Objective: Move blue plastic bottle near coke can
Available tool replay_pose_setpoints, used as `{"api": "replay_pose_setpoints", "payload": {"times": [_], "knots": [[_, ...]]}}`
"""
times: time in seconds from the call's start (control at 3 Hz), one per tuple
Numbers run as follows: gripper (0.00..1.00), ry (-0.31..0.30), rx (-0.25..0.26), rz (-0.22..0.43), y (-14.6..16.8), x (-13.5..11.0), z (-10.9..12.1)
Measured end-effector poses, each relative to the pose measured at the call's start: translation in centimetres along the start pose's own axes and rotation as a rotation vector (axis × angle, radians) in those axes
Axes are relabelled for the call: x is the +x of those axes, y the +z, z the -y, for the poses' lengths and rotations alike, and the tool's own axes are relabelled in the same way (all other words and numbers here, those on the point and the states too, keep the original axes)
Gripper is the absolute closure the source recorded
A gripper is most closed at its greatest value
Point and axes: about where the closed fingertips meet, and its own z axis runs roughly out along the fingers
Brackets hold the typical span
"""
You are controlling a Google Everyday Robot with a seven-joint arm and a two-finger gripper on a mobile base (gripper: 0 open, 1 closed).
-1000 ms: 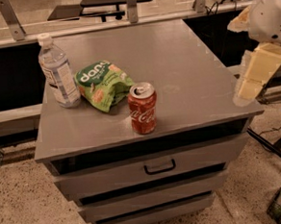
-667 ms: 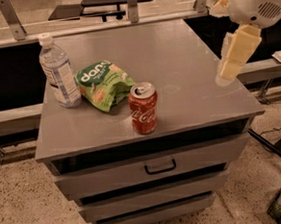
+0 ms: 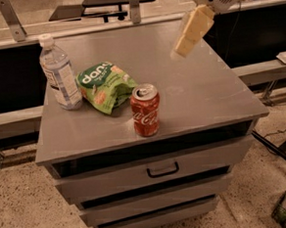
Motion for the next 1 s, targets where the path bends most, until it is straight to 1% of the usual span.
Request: {"api": "replay_pose_setpoints", "payload": {"times": [0.33,0.67,1.0], "knots": [[0.0,0.038,-0.025,0.214,4.8,-5.3,0.6],[0.0,0.038,-0.026,0.213,4.8,-5.3,0.6],[0.0,0.049,-0.026,0.306,5.8,-6.7,1.5]]}}
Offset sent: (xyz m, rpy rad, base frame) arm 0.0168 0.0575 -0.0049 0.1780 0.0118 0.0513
